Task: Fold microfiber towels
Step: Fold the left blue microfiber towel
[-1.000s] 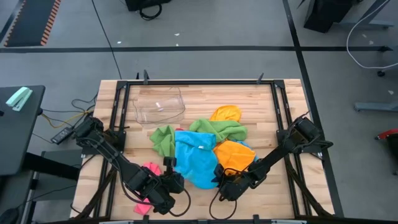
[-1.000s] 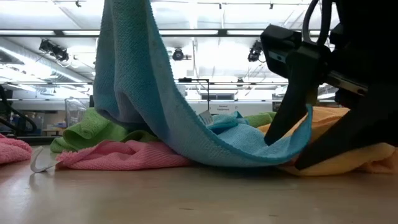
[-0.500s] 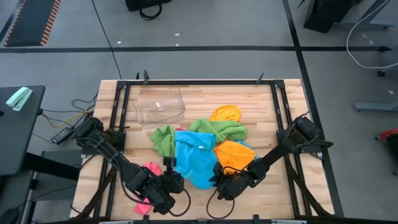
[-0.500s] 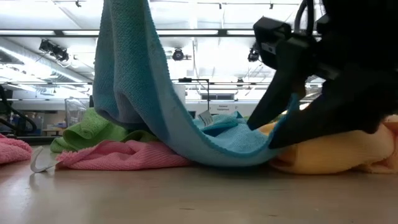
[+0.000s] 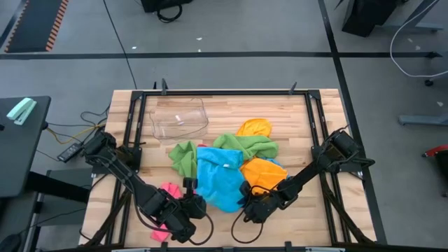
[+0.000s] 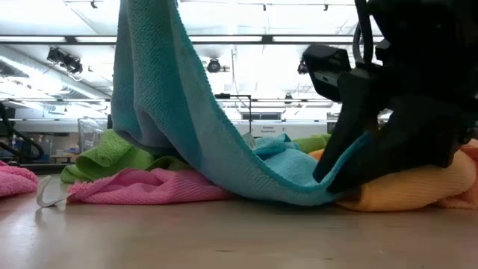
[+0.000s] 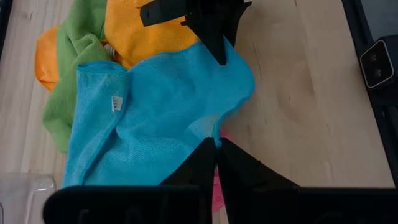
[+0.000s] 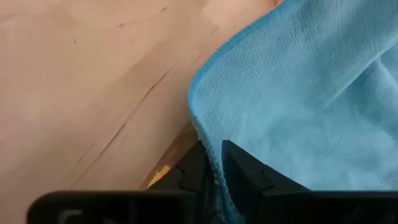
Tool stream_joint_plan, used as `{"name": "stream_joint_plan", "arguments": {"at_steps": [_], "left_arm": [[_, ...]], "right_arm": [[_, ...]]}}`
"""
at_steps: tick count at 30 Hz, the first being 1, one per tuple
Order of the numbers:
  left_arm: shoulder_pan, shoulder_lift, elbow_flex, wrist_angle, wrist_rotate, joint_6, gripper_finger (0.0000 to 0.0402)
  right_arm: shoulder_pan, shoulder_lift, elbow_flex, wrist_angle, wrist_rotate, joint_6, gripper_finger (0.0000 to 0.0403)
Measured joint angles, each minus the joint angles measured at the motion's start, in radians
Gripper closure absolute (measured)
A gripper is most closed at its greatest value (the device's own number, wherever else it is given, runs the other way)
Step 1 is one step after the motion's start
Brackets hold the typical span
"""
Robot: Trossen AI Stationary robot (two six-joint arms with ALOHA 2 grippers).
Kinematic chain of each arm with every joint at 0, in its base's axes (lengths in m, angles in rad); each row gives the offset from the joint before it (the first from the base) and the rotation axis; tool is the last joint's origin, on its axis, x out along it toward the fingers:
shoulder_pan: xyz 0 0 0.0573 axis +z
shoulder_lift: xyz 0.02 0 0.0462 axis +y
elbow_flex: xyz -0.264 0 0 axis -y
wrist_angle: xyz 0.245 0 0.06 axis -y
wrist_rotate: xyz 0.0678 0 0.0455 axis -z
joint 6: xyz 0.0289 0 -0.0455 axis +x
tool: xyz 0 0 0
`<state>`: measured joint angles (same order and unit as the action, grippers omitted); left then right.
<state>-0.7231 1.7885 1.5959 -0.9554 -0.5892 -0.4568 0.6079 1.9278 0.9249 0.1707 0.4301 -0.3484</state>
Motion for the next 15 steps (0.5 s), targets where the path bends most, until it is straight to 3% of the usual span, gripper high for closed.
{"name": "stream_joint_plan", "arguments": {"at_steps": [7, 12, 15], "left_arm": [[0.0, 0.0, 0.0, 0.0, 0.0, 0.005, 0.0395], [0.0, 0.0, 0.0, 0.0, 0.0, 0.005, 0.0377], [0.0, 0.0, 0.0, 0.0, 0.0, 0.005, 0.0372]], "right_arm": [[0.0, 0.0, 0.0, -0.001, -0.001, 0.055, 0.0358], [0.004, -0.001, 0.0, -0.001, -0.001, 0.055, 0.0363], [0.004, -0.001, 0.0, -0.001, -0.002, 0.064, 0.039]]}}
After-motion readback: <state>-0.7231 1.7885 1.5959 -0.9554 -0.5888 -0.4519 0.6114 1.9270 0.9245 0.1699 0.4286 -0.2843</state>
